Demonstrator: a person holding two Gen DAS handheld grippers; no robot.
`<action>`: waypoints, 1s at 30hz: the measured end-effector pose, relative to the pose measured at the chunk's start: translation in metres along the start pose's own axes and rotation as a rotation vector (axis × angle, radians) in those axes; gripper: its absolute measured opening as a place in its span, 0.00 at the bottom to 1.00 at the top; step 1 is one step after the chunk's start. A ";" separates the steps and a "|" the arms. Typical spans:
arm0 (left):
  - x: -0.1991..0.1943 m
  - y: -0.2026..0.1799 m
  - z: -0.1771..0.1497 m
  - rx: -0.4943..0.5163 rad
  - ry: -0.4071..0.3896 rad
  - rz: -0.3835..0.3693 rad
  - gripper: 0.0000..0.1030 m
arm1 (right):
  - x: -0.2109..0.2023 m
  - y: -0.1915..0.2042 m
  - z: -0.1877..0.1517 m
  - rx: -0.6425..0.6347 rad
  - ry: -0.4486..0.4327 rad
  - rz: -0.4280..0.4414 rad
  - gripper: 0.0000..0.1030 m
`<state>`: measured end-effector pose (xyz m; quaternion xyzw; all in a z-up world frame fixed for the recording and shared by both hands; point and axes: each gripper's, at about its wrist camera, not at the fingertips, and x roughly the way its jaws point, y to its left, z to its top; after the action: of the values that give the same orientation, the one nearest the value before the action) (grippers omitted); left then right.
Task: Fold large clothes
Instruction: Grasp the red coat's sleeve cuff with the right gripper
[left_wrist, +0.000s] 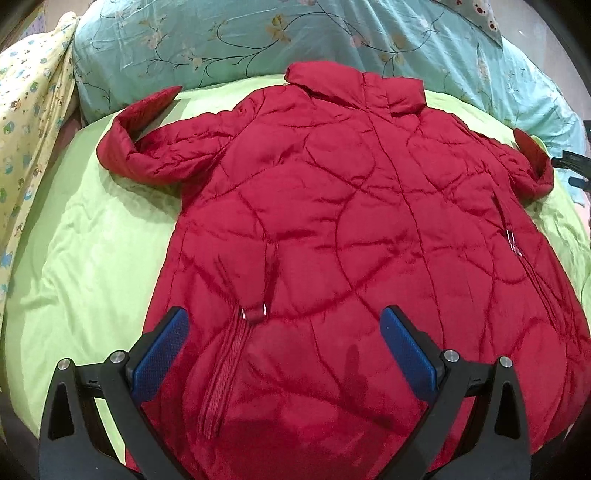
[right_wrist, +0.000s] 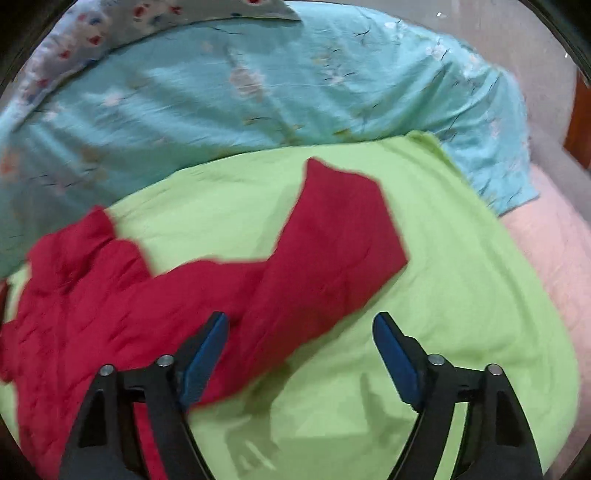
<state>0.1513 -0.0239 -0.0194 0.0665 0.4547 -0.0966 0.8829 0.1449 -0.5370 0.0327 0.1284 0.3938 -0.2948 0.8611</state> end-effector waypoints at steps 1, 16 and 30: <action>0.003 0.001 0.004 -0.004 0.004 0.000 1.00 | 0.009 -0.001 0.007 0.012 0.005 -0.004 0.77; 0.032 0.000 0.026 -0.026 0.042 -0.015 1.00 | 0.072 -0.001 0.040 0.047 0.051 -0.030 0.13; 0.028 0.024 0.010 -0.101 0.089 -0.040 1.00 | -0.034 0.110 -0.008 -0.075 -0.034 0.407 0.11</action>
<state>0.1806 -0.0061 -0.0353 0.0170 0.4992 -0.0878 0.8619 0.1897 -0.4328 0.0517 0.1682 0.3560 -0.1022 0.9135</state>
